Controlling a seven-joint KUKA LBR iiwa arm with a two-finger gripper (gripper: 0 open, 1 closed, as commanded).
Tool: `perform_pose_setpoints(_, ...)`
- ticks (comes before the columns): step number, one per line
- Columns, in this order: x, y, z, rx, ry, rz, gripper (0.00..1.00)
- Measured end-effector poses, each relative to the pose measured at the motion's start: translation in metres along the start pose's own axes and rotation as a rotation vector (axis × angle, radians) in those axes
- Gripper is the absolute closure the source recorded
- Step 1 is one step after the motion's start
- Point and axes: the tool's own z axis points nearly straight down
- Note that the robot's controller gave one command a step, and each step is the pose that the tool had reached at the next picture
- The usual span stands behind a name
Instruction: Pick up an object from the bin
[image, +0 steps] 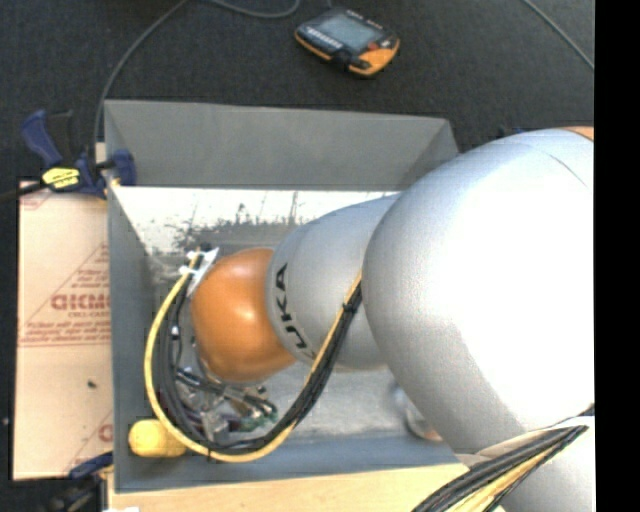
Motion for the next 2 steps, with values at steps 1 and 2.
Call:
perform_pose_setpoints(1, 0.0013, -0.0025, -0.0046, 0.003, 0.002, 0.003, 1.00)
perform_pose_setpoints(2, 0.0015, -0.0045, -0.0109, 0.005, 0.003, 0.006, 1.00)
